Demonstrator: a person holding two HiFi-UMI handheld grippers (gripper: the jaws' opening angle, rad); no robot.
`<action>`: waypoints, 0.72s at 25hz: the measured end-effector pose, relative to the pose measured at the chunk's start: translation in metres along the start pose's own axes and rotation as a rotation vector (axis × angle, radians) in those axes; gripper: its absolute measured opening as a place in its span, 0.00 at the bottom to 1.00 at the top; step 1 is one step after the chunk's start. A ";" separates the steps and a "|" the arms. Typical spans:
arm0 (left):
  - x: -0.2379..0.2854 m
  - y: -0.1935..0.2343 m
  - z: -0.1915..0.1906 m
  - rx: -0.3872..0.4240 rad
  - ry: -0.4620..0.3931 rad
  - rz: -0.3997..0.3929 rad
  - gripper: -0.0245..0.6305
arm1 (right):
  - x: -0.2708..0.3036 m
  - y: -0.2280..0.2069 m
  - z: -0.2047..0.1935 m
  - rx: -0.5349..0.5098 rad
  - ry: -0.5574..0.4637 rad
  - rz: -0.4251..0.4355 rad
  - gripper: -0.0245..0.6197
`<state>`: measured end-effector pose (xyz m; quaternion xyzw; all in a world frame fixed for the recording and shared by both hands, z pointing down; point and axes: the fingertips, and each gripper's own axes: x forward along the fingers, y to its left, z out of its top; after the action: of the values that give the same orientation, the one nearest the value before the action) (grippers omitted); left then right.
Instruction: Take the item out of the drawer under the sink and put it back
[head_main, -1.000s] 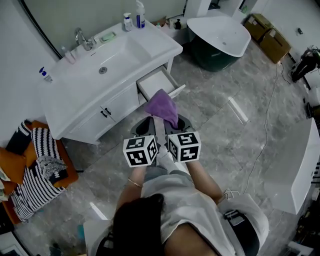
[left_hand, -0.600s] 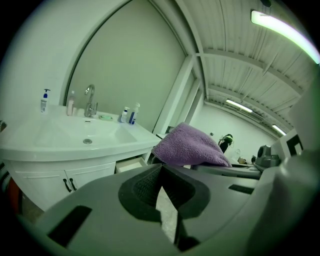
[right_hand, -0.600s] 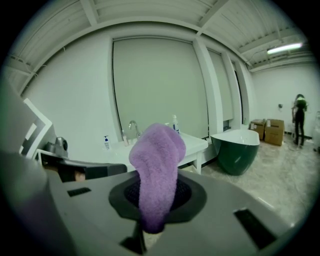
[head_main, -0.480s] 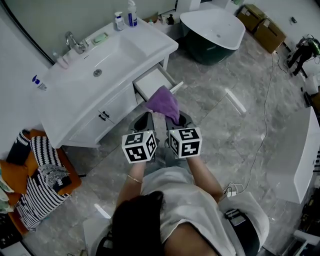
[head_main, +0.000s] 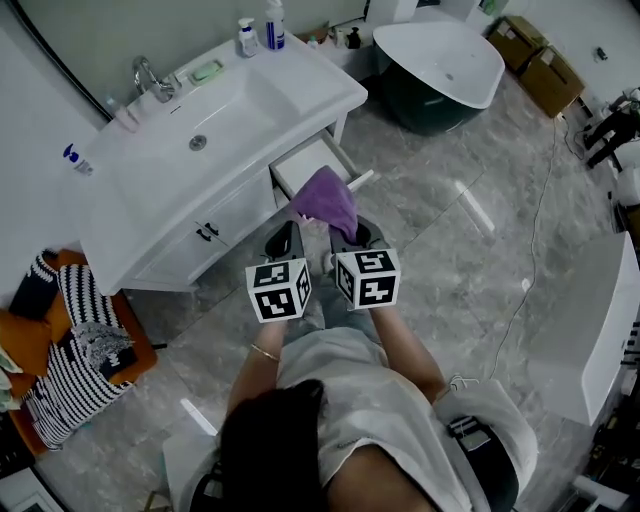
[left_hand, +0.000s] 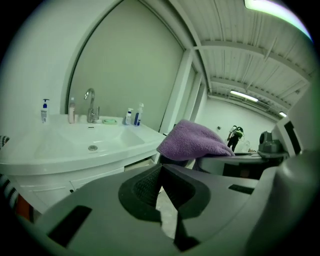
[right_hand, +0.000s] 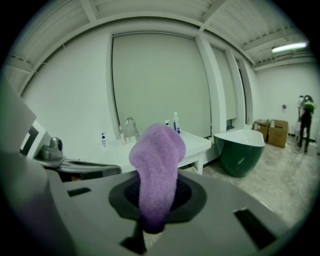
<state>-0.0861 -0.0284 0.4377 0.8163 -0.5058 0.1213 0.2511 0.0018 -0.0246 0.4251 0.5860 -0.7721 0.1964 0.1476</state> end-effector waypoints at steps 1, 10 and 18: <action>0.005 -0.001 -0.001 0.001 0.006 -0.001 0.04 | 0.005 -0.003 0.001 -0.002 0.003 0.000 0.11; 0.061 0.009 0.010 -0.086 0.018 0.026 0.04 | 0.055 -0.036 0.001 -0.018 0.076 0.037 0.11; 0.111 0.016 0.021 -0.140 0.052 0.060 0.04 | 0.106 -0.069 -0.001 -0.059 0.169 0.062 0.11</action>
<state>-0.0505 -0.1306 0.4744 0.7779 -0.5305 0.1139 0.3170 0.0393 -0.1304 0.4833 0.5386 -0.7801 0.2268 0.2234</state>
